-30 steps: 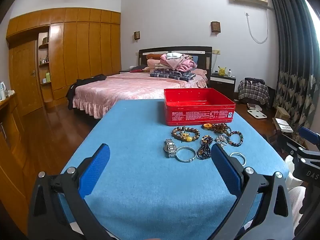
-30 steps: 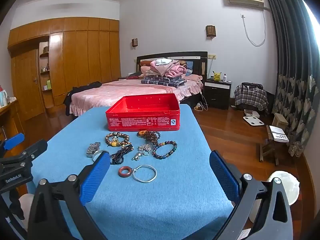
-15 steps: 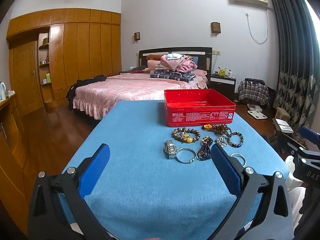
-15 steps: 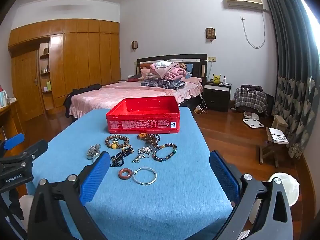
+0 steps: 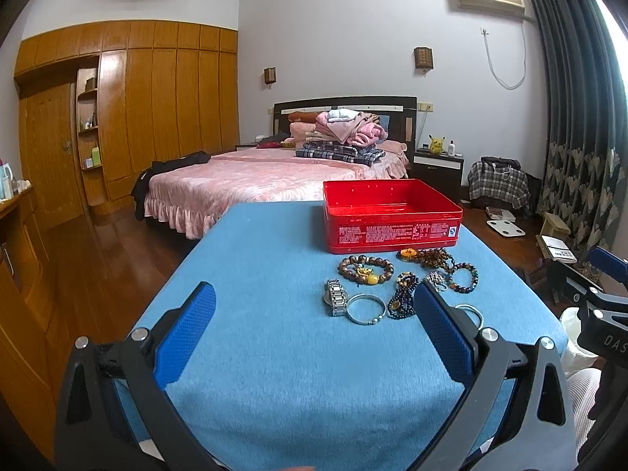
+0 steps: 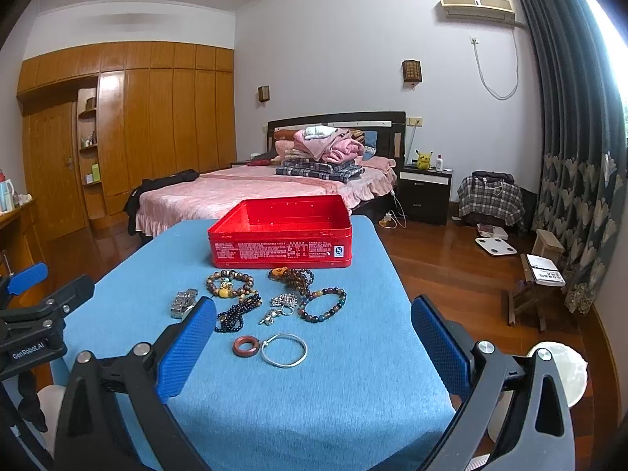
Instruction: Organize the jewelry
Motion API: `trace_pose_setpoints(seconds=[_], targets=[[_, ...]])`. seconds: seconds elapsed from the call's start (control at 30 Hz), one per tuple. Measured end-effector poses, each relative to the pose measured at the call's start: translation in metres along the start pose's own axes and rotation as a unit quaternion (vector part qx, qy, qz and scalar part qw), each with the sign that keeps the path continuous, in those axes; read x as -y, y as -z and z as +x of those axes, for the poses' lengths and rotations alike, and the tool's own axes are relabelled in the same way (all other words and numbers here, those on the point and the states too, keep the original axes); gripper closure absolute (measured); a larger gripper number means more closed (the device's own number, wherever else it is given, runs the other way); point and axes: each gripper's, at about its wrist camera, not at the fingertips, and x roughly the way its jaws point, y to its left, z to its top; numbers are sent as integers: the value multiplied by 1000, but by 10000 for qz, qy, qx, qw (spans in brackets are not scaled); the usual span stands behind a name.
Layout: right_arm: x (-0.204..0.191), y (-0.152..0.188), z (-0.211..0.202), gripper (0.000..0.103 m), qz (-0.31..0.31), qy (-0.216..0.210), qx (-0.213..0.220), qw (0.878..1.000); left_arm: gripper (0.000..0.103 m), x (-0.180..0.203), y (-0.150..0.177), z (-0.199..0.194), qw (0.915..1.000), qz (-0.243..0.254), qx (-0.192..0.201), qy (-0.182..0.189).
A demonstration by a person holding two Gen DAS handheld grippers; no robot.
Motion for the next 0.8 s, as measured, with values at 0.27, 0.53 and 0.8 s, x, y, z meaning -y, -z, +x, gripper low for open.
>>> trace_pose_setpoints(seconds=[0.27, 0.53, 0.8], targets=[[0, 0, -1, 6, -3, 5, 8, 10000, 5, -1, 1, 0, 10000, 8, 14, 0], [0, 1, -1, 6, -3, -1, 17, 10000, 5, -1, 1, 0, 10000, 7, 18, 0], [0, 1, -1, 6, -7, 5, 17, 10000, 5, -1, 1, 0, 10000, 10, 19, 1]])
